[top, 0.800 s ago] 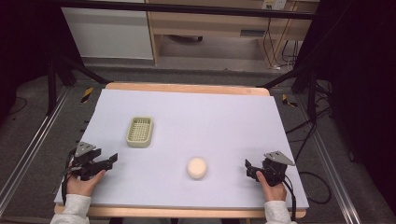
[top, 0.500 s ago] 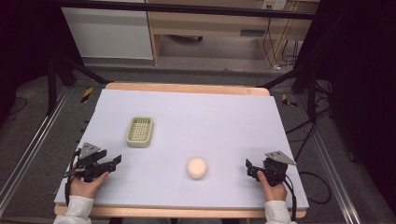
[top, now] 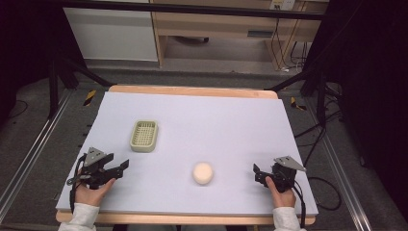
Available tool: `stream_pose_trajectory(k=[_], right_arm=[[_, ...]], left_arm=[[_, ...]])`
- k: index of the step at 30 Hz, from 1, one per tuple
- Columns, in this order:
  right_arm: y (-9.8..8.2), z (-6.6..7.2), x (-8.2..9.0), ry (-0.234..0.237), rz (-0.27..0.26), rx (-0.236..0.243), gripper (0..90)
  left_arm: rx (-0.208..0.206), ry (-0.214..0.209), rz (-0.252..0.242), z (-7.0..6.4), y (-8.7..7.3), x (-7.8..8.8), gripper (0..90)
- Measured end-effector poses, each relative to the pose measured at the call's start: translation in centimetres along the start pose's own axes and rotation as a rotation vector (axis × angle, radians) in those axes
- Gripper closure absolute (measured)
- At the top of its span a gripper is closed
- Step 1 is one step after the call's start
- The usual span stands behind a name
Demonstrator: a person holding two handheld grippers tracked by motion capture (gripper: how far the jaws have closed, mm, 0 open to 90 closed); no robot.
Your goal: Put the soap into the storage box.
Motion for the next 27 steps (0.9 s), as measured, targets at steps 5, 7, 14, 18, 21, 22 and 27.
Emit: stream_pose_trajectory(k=[5, 7, 14, 18, 21, 22, 27], right_arm=[[0.0, 0.0, 0.0, 0.009, -0.001, -0.001, 4.4], [0.0, 0.0, 0.0, 0.01, 0.003, 0.001, 4.4], [0.0, 0.1, 0.0, 0.015, 0.006, 0.002, 4.3], [0.0, 0.1, -0.1, 0.008, 0.009, 0.005, 4.2], [0.0, 0.0, -0.1, 0.009, 0.012, 0.0, 4.2], [0.0, 0.0, -0.1, 0.008, 0.011, 0.001, 4.2], [0.0, 0.1, -0.1, 0.008, 0.013, 0.005, 4.2]], left_arm=[[-0.014, -0.003, 0.006, -0.4, 0.0, -0.1, 31.9], [-0.018, -0.011, 0.007, -0.7, 0.0, -0.1, 31.7], [-0.041, -0.022, 0.026, -1.2, -0.1, -0.1, 30.0], [-0.051, -0.038, 0.025, -1.7, 0.0, -0.2, 28.0], [-0.065, -0.043, 0.033, -1.9, 0.0, -0.2, 27.5], [-0.062, -0.043, 0.036, -2.1, 0.0, -0.3, 27.4], [-0.061, -0.044, 0.036, -2.3, 0.1, -0.4, 25.8]])
Point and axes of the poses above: each handheld gripper's, and its own axes: x roughly backward along the jaws, y roughly out of its top, z roughly to its left, the point moved 6 cm from there along -x, roughly forward along the jaws, and after that the axes turned 1 degree about z, right-handed, at the moved point
